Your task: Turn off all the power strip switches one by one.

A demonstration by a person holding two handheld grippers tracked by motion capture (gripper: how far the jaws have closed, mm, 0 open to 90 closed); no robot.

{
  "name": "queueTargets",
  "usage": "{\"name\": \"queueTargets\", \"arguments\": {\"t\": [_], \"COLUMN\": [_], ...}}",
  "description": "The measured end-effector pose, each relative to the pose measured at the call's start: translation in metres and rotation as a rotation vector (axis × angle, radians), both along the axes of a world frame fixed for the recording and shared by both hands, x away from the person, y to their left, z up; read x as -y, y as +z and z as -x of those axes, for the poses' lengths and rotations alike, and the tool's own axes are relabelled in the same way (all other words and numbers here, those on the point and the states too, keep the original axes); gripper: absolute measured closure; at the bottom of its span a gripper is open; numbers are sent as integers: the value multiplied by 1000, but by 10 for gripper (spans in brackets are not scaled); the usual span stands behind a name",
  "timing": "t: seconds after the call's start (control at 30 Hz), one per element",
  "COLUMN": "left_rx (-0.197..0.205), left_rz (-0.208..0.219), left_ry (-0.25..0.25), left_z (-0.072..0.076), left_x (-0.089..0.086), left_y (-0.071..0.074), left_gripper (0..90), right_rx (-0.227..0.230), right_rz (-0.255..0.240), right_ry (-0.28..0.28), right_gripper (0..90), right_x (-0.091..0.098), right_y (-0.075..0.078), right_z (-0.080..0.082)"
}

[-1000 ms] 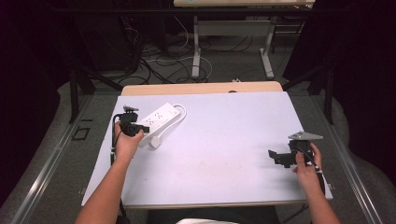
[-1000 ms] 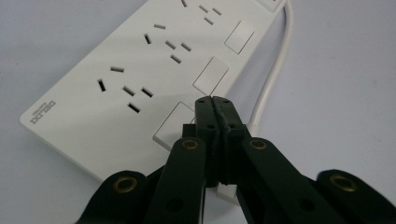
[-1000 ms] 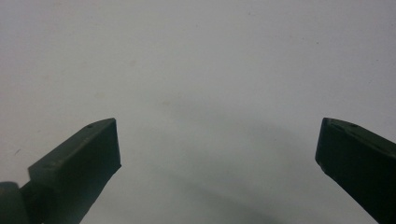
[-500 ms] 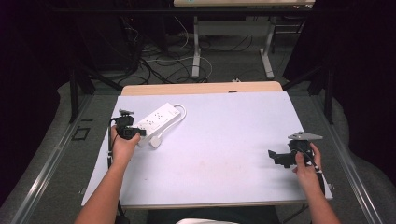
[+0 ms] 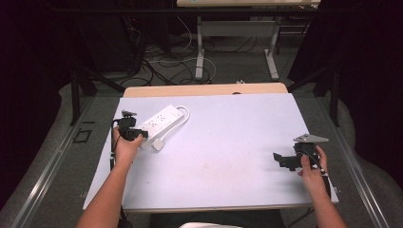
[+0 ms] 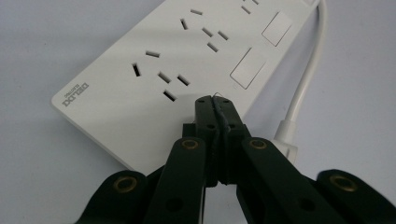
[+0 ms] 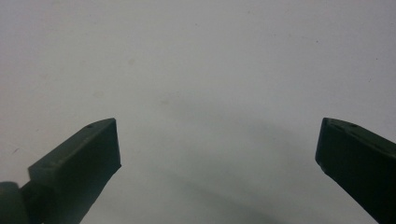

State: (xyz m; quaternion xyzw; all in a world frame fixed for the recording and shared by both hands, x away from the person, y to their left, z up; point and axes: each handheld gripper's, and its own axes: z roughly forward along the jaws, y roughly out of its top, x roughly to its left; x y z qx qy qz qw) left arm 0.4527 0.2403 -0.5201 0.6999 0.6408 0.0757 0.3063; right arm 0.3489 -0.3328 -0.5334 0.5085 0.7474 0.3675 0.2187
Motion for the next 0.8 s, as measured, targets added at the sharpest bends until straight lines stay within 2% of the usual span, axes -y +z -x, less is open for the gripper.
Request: {"name": "queueTargets", "arguments": {"t": [0.13,0.17,0.2,0.23,0.27,0.33,0.37,0.43,0.5,0.53,0.57,0.6,0.67,0.73,0.77,0.8], "left_rx": [-2,-18,-9,-28,-7,-10,-21,-8,-9,-20,-5,-22,6,3,23,15], "left_rz": [5,-24,-12,1,5,18,16,8,24,24,20,28,29,29,37,36], "left_ry": [3,-13,-6,-7,-1,4,0,11,26,18,17,3,15,-4,11,-6], "left_z": [0,0,0,1,1,1,1,2,3,4,5,6,9,11,12,14], "left_x": [0,0,-1,-2,-2,-3,-4,-5,-6,-7,-8,-9,-8,-9,-7,-8], "left_y": [-1,-1,-2,-1,-3,-3,-2,-3,-4,-3,-4,-2,-2,0,0,2], "left_gripper": [900,900,900,900,900,900,900,900,900,900,900,900,900,900,900,900], "right_rx": [2,1,0,0,2,0,2,0,-1,-2,-1,1,1,-1,-1,-8], "right_rz": [5,3,1,1,4,1,4,1,-2,2,0,4,4,6,6,13], "right_ry": [2,1,0,0,1,-1,1,-1,-2,-5,-1,1,0,-6,-7,-6], "right_gripper": [0,0,0,0,0,0,0,0,0,0,0,0,0,0,0,0], "right_x": [0,0,0,0,0,0,0,-1,-1,-1,0,0,0,-1,-1,0], "right_y": [0,0,0,0,0,0,0,0,1,1,0,0,0,0,0,1], "right_z": [0,0,0,0,0,0,0,0,0,1,0,0,0,0,0,1]}}
